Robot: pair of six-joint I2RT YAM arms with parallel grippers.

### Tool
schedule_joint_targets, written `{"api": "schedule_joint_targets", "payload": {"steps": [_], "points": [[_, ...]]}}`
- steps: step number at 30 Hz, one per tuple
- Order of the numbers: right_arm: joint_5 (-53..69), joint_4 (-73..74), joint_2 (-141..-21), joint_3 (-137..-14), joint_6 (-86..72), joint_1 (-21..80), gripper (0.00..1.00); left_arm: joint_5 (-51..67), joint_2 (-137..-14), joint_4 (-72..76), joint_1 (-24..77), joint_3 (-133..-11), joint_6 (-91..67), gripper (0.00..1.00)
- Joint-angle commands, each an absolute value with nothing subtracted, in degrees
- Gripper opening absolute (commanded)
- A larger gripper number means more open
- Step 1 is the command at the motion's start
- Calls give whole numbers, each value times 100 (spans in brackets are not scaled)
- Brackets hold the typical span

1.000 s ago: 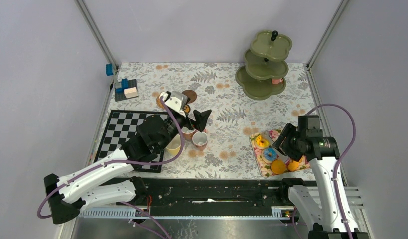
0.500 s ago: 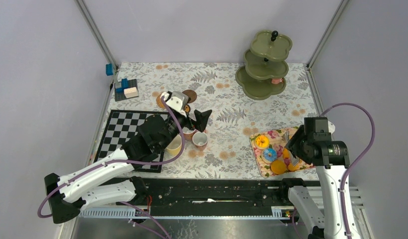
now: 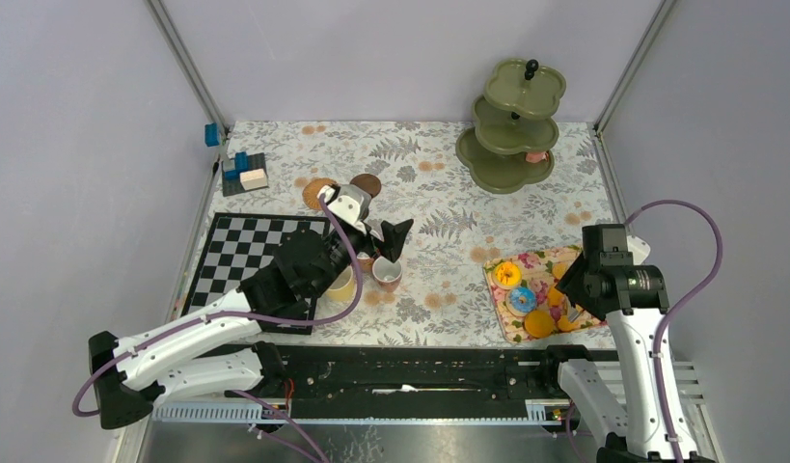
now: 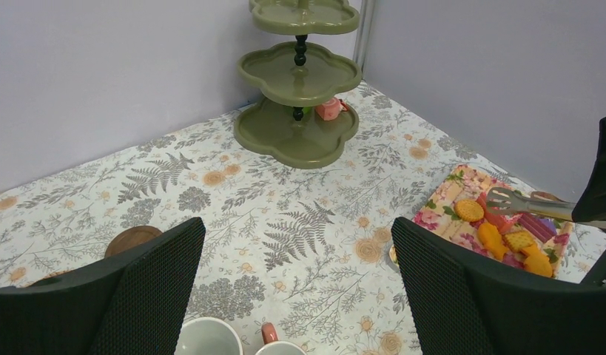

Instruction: Serve the afternoon tea

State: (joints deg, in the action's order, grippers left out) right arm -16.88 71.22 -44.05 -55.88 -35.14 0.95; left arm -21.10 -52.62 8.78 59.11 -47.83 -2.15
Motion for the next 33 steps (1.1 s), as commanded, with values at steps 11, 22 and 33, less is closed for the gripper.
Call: {"api": "schedule_joint_targets", "payload": {"steps": [11,22,33], "points": [[-1863,6700,-4694,-5263,-3817,70,60,-2284,-5251,1253,5960,-4740,-62,99],[-2039,6761,-4848,-5219,-4015,75,57,-2292,-5239,1275,5969,-4720,-44,99],[-2215,6992,-4620,-5444,-4034,73,41,-2316,-5220,1303,6012,-4707,-44,99]]}}
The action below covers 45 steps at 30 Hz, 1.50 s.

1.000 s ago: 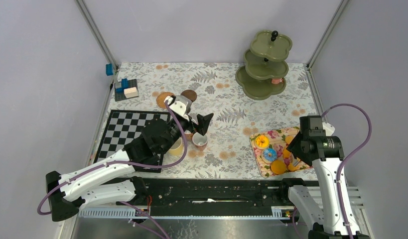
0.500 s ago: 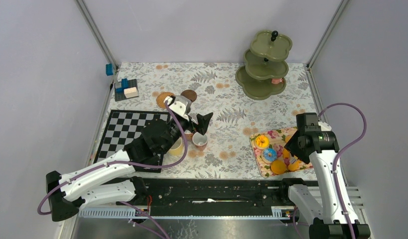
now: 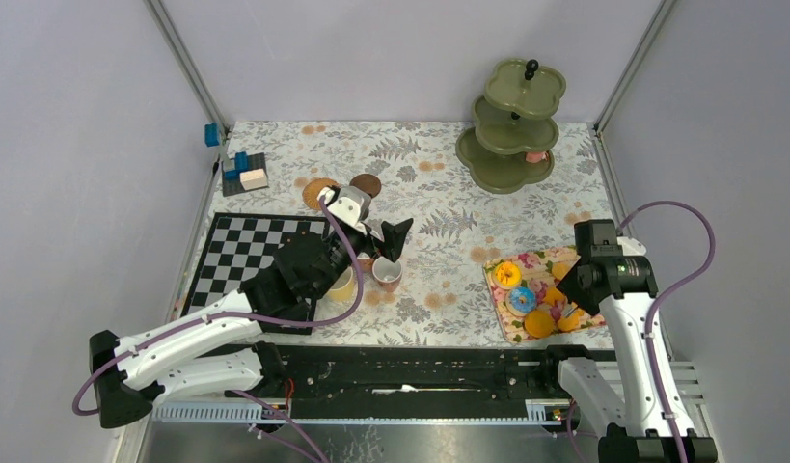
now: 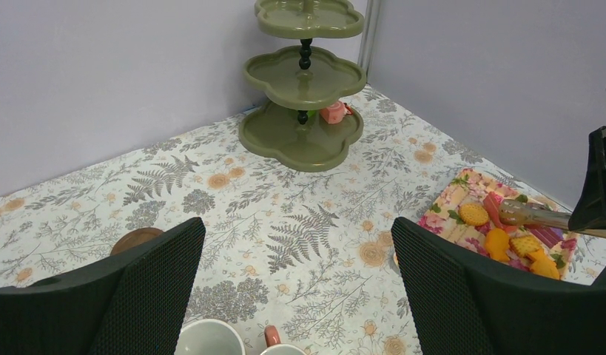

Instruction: Serve the afternoon tea

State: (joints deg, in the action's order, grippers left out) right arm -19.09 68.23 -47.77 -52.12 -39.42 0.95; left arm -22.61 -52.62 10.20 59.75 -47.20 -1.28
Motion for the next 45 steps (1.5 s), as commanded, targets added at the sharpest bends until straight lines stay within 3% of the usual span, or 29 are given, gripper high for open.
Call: {"api": "schedule_joint_targets", "payload": {"steps": [1,25,35,45], "points": [[-2232,7023,-4590,-5475,-4034,77,40,-2308,-5231,1298,6013,-4710,-44,99],[-2039,6714,-4254,-5811,-3772,-26,31,-2382,-5262,1379,6090,-4632,-44,99],[-1520,6141,-3769,-5461,-3664,-26,31,-1788,-6248,382,6095,-5785,-933,99],[-262,4737,-4123,-5426,-2519,-26,32,-2031,-5997,608,6083,-5806,-938,99]]}}
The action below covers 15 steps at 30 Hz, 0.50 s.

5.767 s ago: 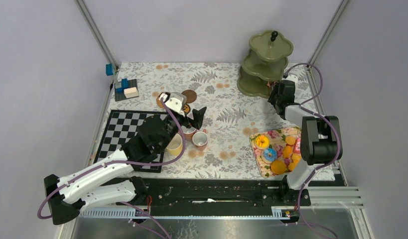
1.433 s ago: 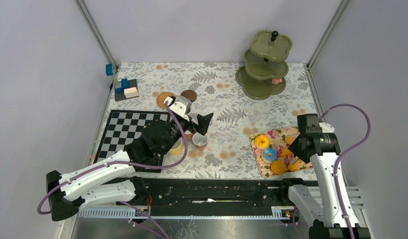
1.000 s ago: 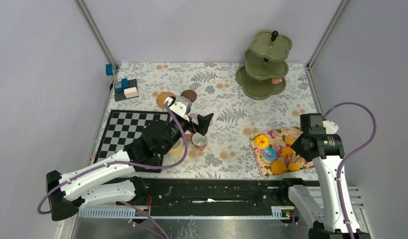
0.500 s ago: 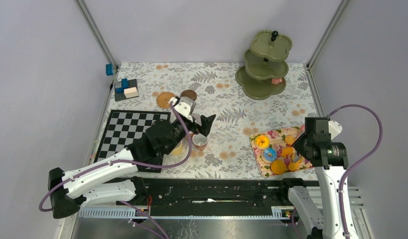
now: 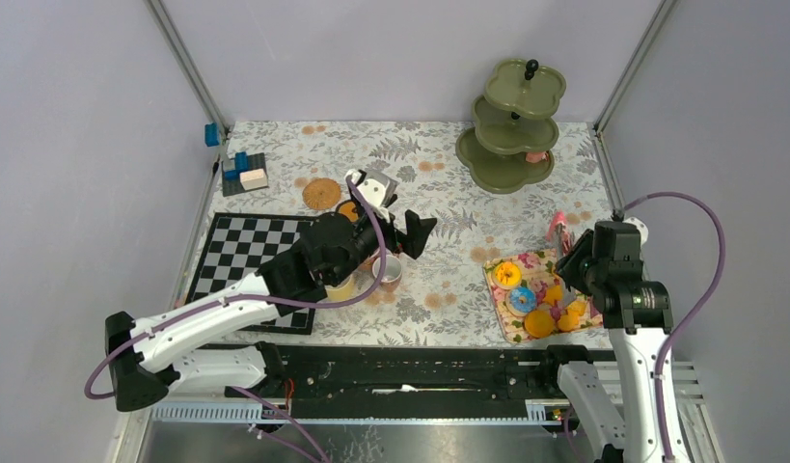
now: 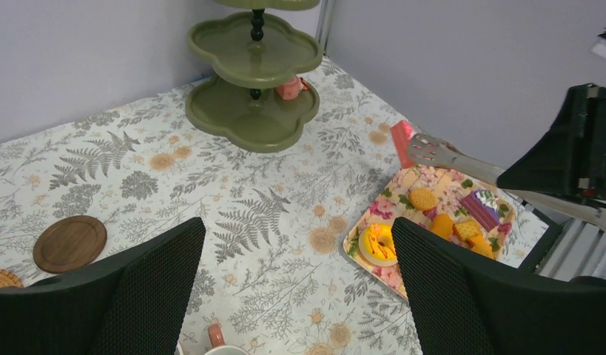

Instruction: Serve the afternoon tea

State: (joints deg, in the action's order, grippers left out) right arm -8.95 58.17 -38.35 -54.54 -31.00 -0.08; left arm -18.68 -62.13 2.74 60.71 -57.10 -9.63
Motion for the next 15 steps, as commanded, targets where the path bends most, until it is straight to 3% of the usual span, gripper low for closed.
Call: {"api": "schedule_joint_targets", "payload": {"steps": [1,15], "points": [[-244,4533,-4263,-5419,-2478,-29,32,-2091,-5968,614,6084,-5795,-854,99],[399,1491,-6695,-5502,-2500,-26,32,-2744,-5637,983,6085,-5251,230,99]]}}
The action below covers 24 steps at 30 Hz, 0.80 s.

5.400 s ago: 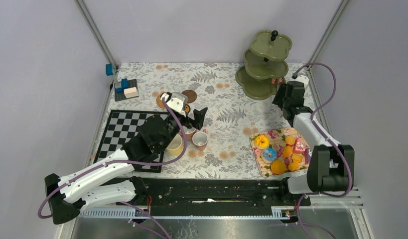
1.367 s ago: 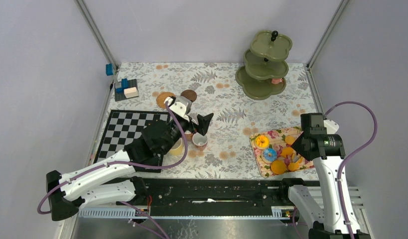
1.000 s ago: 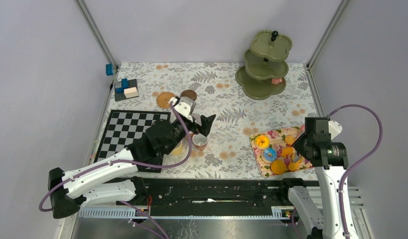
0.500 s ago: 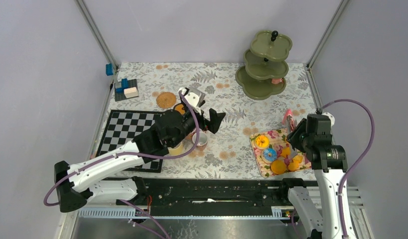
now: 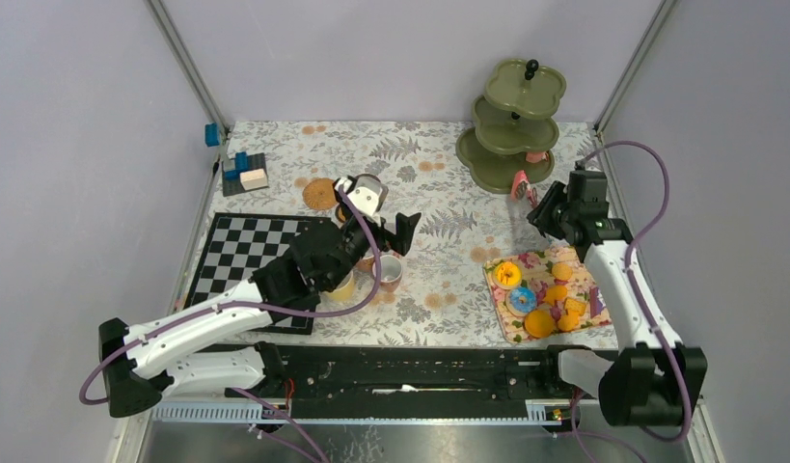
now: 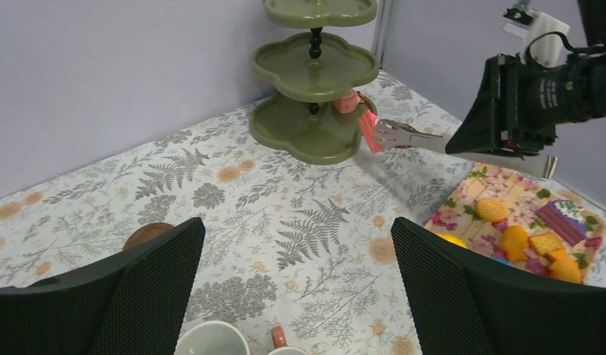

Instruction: Serve the afternoon tea

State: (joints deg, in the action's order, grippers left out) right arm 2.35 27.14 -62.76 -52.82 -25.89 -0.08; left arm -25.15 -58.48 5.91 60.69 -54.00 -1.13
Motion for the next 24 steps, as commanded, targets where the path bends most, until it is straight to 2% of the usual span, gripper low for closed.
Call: {"api": "schedule_joint_targets", "payload": {"steps": [1,10,24], "points": [[382,1361,-6830,-5536,-2504,-26,32,-2750,-5589,1015,6082,-5199,247,99],[252,554,-7733,-5829,-2598,-27,33,-2716,-5351,1137,6099,-4978,289,99],[158,292,-8726,-6240,-2701,-27,35,-2763,-5283,1154,6152,-4922,351,99]]}}
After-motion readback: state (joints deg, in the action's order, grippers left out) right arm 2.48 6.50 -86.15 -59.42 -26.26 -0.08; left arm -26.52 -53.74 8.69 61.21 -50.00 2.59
